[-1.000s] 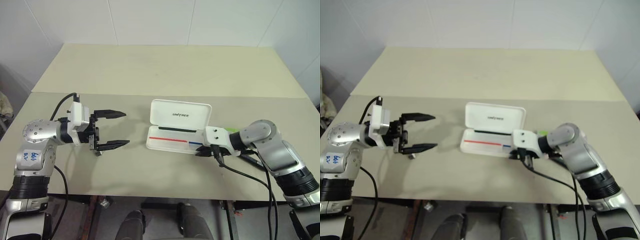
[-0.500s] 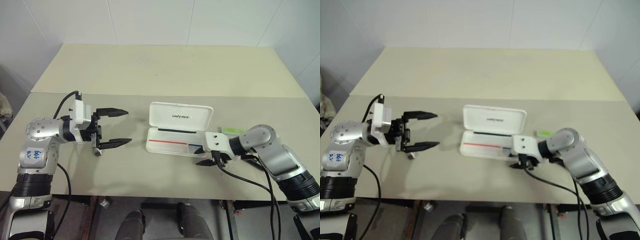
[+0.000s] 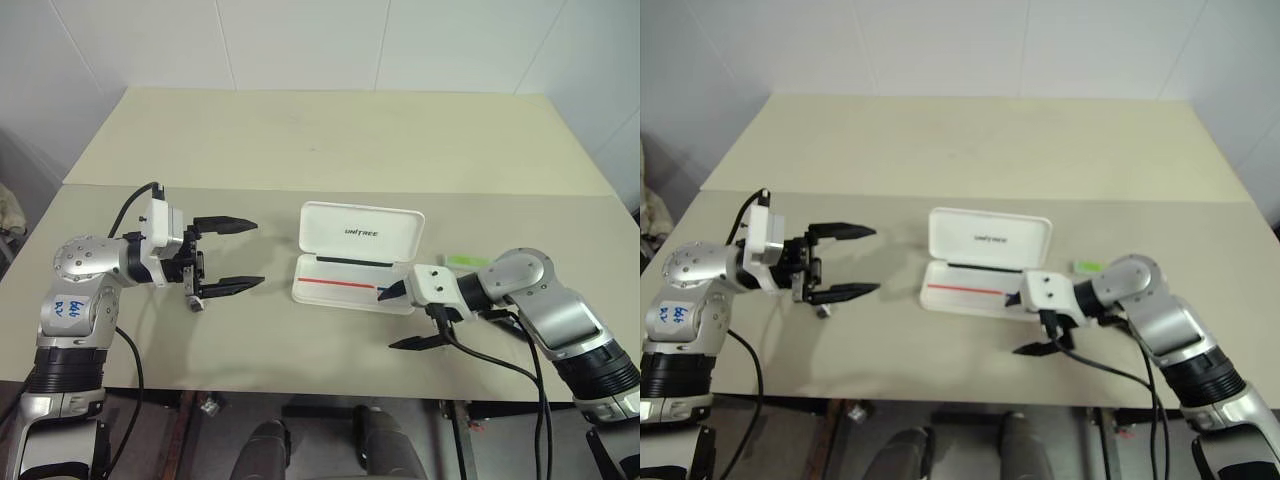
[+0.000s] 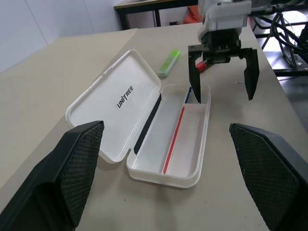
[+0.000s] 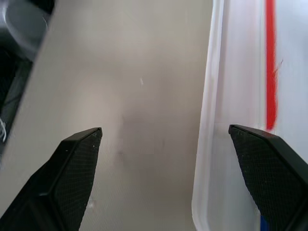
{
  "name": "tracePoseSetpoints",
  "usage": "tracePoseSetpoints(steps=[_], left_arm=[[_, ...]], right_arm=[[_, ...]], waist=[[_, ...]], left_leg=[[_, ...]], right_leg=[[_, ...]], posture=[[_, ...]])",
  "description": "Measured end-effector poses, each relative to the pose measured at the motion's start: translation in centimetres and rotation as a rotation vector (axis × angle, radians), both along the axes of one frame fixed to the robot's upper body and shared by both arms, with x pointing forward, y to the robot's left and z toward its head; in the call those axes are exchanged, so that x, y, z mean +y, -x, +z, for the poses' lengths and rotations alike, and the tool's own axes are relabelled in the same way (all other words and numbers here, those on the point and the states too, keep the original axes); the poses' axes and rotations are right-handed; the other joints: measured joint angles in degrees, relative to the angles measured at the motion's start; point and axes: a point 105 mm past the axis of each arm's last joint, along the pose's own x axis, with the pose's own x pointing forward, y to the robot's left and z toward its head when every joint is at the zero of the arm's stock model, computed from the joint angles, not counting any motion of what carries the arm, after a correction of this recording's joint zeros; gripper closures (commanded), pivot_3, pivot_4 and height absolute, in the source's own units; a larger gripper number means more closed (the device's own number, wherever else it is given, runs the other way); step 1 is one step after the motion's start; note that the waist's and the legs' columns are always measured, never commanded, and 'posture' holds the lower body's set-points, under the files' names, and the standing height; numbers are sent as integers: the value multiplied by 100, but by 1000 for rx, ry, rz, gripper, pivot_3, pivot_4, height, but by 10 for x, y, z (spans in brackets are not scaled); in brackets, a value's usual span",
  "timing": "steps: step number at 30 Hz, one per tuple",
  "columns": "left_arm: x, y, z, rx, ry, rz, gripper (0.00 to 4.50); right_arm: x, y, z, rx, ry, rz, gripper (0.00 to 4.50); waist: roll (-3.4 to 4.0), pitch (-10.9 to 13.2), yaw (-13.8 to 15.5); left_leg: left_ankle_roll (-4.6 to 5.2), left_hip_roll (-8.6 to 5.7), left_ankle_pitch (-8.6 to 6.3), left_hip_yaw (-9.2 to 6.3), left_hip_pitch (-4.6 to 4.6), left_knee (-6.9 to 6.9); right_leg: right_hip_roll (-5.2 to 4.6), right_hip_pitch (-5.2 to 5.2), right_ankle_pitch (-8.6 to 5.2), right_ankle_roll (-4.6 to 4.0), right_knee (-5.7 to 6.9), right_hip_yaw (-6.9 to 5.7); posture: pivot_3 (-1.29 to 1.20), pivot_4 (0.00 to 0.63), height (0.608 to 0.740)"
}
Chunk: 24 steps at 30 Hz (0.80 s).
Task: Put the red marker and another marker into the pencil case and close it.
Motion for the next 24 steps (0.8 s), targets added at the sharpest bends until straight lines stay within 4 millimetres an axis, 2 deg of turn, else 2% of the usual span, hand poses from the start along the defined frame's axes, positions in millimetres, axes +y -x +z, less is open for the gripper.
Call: tracePoseSetpoints(steps=[3,6,8,13,20,24], left_arm=[[0,0,0,2,0,-1,0],[-1,1,0,18,10,-15,0],[-2,3,1,28,12,-30,0],[-13,8,-4,59,2,-100,0],[-41,13,-1,63,-15,-244,0],[-54,15,2,54,-18,-315,0]], right_arm=[[-1,-8,21,-57,-48,-34,34],[-10,-18,37,-84,-100,-140,34],[-22,-24,42,-78,-96,-238,34],[-69,-31,52,-65,12,-501,34],[-115,-4,34,61,142,-697,34],[-129,16,20,137,197,-754,34]], waist=[[0,0,3],[0,0,13],[0,0,17],[3,2,53],[3,3,133],[3,3,140]], left_leg=[[0,1,0,-2,0,0],[0,0,0,-3,-2,-1],[0,-1,0,-3,-4,-2],[1,-3,-1,-1,-8,-10],[3,-1,-2,6,-10,-9],[4,0,-2,7,-9,-4]], right_leg=[[0,0,0,0,0,-1],[-1,-1,0,0,-2,-2],[-3,-2,0,0,-5,-2],[-6,-3,0,0,-19,-4],[-2,-2,0,1,-25,-3],[-1,1,1,1,-24,-3]], posture=[[0,150,740],[0,150,740],[0,150,740],[0,150,740],[0,150,740],[0,150,740]])
